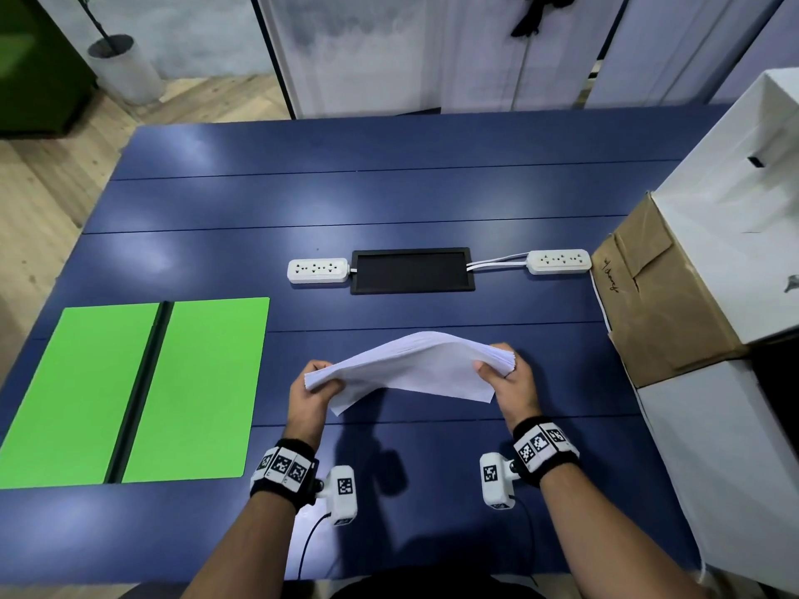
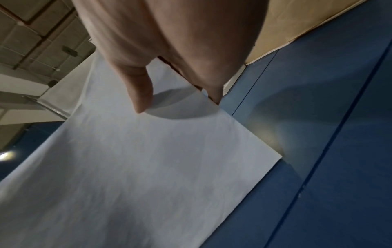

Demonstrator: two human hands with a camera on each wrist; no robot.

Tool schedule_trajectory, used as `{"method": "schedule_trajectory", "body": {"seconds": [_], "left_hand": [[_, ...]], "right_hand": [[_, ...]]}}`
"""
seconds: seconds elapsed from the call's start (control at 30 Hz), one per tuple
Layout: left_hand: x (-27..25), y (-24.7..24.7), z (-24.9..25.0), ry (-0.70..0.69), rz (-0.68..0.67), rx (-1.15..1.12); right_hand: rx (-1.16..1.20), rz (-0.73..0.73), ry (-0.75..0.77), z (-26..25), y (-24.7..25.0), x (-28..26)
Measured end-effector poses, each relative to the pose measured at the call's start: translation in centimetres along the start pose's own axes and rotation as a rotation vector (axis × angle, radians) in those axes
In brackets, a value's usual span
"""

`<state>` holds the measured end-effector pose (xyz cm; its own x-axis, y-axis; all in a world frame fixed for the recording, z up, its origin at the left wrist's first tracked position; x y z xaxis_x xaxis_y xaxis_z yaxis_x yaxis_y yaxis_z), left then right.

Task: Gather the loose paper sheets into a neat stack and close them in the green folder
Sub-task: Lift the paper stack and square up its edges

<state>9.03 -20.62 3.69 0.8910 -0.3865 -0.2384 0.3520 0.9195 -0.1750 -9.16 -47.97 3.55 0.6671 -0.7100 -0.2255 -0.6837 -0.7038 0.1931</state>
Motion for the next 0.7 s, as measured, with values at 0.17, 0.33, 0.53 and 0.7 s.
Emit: {"method": "schedule_trajectory", "body": {"seconds": [0.17,0.33,0.53,0.7], "left_hand": [[-0.5,-0.3,-1.3,0.066,0.034,0.017],[-1.1,-0.8,-0.7,0.04,0.019,0.009],[-2.6,-0.7,-2.3,0.13,0.091,-0.026],[-2.8,-0.9,-1.8,0.158,0.091,-0.031]], "right_hand": [[0.03,0.029,-0.091,1.6,-0.1,-0.8],[0.066,0.132,-0.103,1.5,-0.6,-1.2],[0.061,0.15,-0.133,2.9,-1.8,-2.4],[0.078,0.213,-0.15,3.0,-1.8,-2.4]]}}
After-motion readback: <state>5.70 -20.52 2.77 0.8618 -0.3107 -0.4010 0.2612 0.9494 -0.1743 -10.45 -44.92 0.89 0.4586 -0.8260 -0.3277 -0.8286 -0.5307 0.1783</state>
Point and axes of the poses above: each hand's wrist, its own x-axis towards the middle knuckle, its own y-axis out of the back of the hand, z = x × y, the point moved 3 cm from there along x, towards the middle knuckle, and after that the axes turned 11 degrees about -x, right-handed, at the moved point
